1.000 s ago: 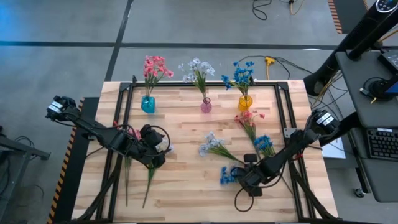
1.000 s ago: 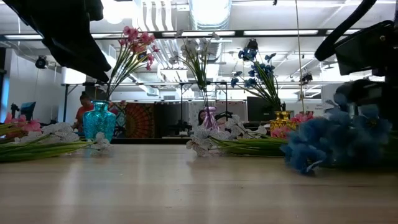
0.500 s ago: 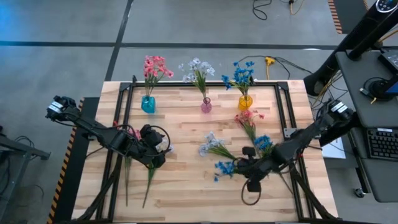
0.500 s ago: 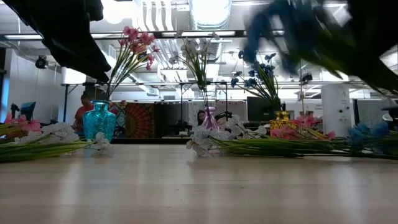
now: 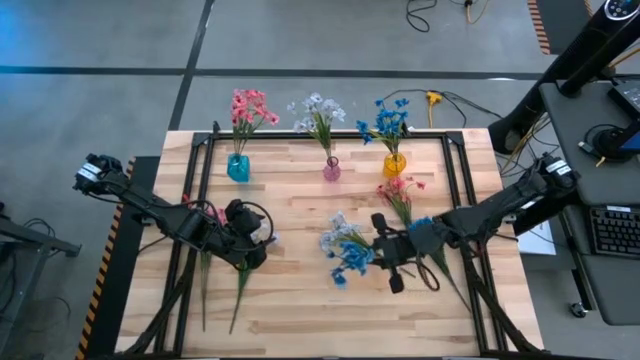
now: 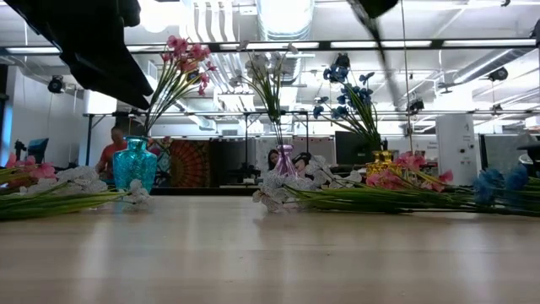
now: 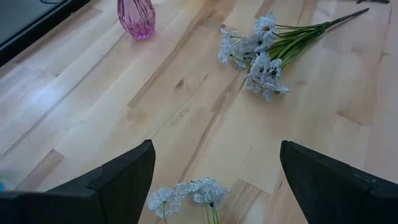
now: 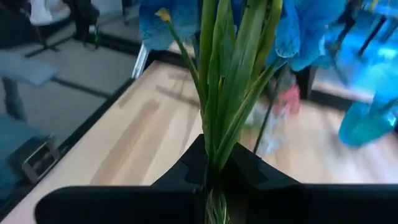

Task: Sort flowers into vase by color
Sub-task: Put the bottom blue flowers into the yellow vase

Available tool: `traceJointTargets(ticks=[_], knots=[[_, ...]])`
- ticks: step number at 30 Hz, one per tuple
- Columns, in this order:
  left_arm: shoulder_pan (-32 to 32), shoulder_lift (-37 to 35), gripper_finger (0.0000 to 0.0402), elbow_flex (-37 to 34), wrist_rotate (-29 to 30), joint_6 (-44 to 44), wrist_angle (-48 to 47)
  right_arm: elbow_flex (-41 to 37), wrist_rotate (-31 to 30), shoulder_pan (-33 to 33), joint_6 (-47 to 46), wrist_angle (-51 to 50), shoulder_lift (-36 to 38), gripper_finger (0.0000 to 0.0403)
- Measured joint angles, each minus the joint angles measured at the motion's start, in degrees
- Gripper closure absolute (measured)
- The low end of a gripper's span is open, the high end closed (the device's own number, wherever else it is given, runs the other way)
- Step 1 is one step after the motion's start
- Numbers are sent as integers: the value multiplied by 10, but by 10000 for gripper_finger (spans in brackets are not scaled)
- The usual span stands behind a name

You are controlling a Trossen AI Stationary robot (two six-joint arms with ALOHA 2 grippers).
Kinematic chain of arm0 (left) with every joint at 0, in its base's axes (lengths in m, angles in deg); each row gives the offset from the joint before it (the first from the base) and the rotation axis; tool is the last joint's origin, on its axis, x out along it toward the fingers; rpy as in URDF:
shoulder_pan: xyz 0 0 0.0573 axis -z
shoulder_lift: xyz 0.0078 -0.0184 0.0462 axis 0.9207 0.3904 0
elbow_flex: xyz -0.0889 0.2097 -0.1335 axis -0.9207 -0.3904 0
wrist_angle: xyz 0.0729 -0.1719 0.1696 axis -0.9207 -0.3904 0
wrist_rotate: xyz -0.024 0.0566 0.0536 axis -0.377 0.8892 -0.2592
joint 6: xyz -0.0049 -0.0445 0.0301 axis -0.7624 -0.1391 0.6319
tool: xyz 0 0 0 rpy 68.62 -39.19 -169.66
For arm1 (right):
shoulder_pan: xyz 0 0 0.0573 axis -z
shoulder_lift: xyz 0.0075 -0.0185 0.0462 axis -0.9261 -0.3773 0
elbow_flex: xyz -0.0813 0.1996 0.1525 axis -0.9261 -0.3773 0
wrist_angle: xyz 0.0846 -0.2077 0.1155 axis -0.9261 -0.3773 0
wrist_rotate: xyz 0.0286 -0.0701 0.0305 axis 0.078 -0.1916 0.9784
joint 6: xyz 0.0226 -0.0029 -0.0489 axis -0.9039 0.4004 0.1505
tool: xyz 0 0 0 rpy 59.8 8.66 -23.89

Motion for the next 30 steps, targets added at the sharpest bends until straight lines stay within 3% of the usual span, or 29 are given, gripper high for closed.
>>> traceJointTargets(ticks=[9, 19, 23, 26, 30], knots=[[0, 0, 75, 0, 13, 0, 1, -10, 68, 79, 85, 90, -1, 381], [0, 0, 75, 0, 14, -1, 2, -28, 82, 179, 110, 92, 45, 381], [0, 0, 75, 0, 14, -2, 5, -74, 81, 220, 103, 145, 85, 381], [0, 0, 75, 0, 14, -2, 9, -119, 29, 250, 88, 212, 118, 381], [0, 0, 75, 0, 15, -2, 13, -170, -131, 282, 73, 273, 151, 381]])
